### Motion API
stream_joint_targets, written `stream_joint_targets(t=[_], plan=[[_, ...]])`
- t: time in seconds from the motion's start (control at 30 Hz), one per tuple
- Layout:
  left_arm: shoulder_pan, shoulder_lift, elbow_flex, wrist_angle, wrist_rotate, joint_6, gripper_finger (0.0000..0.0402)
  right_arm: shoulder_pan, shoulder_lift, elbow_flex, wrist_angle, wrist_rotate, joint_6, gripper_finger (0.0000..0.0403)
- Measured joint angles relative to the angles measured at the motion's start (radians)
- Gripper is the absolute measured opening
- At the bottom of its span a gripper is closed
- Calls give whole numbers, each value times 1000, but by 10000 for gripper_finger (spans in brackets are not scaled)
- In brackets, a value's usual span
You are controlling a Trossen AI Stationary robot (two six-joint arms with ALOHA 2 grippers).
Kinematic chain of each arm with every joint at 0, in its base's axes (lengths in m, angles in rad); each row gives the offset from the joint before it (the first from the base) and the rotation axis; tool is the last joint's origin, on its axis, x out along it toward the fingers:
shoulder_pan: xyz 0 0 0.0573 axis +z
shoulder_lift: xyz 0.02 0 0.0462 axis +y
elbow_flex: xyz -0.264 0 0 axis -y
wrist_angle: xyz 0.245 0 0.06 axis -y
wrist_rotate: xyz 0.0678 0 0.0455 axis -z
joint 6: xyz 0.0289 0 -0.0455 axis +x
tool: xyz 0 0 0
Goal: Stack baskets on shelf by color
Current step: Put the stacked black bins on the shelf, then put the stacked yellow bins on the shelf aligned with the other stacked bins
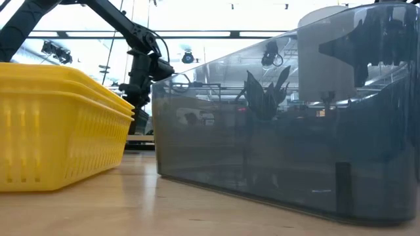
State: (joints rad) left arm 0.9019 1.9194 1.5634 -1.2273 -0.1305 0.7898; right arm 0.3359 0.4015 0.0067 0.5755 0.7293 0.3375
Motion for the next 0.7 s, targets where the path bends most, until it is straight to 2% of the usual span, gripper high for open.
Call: stream_joint_targets(t=[0.1, 0.3, 0.5, 0.7], plan=[[-22, -4, 0, -6, -55, -17, 162, 0, 0, 0, 0, -1, 0, 15], [-61, -4, 49, -74, -65, -51, 173, 0, 0, 0, 0, 0, 0, 15], [-104, -5, 163, -186, -48, -158, 159, 0, 0, 0, 0, 0, 0, 15], [-193, -6, 253, -284, -29, -282, 136, 0, 0, 0, 0, 1, 0, 15]])
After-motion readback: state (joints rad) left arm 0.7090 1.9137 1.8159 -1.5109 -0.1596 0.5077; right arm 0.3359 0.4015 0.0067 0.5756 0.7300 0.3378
